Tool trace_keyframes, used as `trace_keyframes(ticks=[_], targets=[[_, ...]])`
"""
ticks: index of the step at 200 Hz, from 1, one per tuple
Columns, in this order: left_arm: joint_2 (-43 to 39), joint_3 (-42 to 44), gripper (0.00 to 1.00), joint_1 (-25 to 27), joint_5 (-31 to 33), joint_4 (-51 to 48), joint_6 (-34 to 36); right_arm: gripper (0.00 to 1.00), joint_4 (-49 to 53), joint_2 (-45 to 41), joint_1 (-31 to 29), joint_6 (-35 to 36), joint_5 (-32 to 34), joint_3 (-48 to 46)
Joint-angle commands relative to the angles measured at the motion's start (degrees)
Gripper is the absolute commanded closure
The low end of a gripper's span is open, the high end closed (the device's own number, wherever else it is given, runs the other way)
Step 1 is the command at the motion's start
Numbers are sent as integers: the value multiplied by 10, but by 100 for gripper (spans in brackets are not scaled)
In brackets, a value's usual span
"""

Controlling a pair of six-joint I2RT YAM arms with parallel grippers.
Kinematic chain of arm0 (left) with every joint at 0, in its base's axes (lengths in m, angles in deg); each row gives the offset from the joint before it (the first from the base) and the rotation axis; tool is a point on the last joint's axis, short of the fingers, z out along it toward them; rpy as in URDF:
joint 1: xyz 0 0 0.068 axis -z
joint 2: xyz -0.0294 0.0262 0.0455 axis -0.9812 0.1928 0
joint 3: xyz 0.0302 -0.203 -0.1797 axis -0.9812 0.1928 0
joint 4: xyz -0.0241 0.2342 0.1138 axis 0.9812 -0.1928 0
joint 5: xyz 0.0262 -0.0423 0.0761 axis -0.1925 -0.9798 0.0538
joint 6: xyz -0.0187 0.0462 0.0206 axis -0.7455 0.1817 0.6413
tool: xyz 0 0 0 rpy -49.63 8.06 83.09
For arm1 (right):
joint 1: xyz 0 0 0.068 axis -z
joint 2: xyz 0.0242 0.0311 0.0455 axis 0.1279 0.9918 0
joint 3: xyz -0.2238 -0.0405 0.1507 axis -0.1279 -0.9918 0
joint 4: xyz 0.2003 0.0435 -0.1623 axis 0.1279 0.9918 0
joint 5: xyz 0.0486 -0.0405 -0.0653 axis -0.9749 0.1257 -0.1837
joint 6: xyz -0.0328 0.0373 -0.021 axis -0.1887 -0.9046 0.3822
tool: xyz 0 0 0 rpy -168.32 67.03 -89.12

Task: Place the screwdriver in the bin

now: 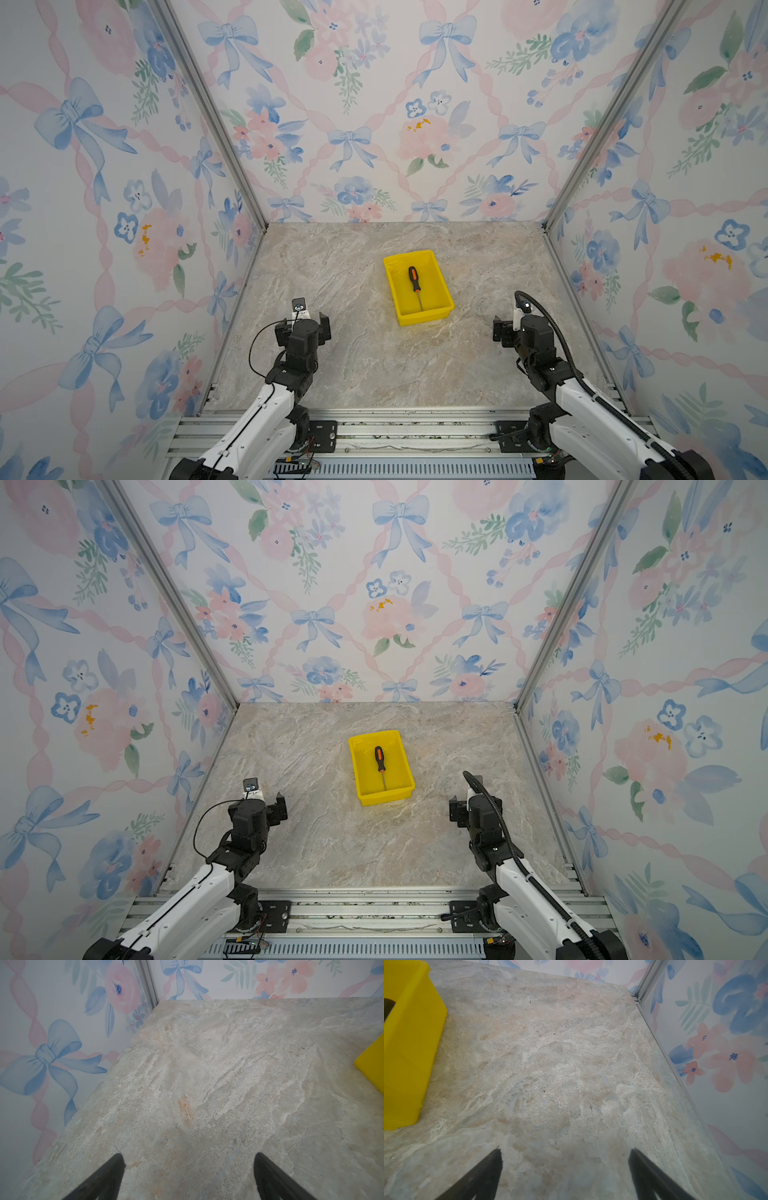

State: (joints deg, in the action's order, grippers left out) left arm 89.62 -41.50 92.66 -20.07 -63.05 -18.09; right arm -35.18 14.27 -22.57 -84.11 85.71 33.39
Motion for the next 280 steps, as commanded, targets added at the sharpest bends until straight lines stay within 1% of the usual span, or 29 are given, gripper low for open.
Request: trace_keyframes(ticks=[1,29,61,86,104,115,122,155,203,231,280], targets=[[30,6,2,-13,-13,49,-2,3,-97,32,7,27,-34,-4],[60,19,3,-24,-21,119,5,3,-165,93,19,29,-39,6],[108,10,2,-49,-34,162,18,3,-219,177,31,31,-70,37],[148,6,3,-64,-48,222,36,3,-258,236,42,30,-90,64],[183,-4,2,-75,-63,258,48,3,-264,274,49,29,-106,89],[201,-10,3,-79,-66,272,58,3,-237,290,51,27,-107,113],[209,-12,3,-82,-68,282,61,3,-225,295,53,29,-115,121],[237,-13,3,-100,-100,339,68,3,-236,288,59,30,-133,112],[266,-14,2,-106,-128,394,69,3,-243,284,71,23,-152,106],[281,-22,2,-106,-135,400,70,3,-251,280,74,22,-158,99],[277,-17,3,-107,-156,404,74,3,-287,264,87,20,-160,73]])
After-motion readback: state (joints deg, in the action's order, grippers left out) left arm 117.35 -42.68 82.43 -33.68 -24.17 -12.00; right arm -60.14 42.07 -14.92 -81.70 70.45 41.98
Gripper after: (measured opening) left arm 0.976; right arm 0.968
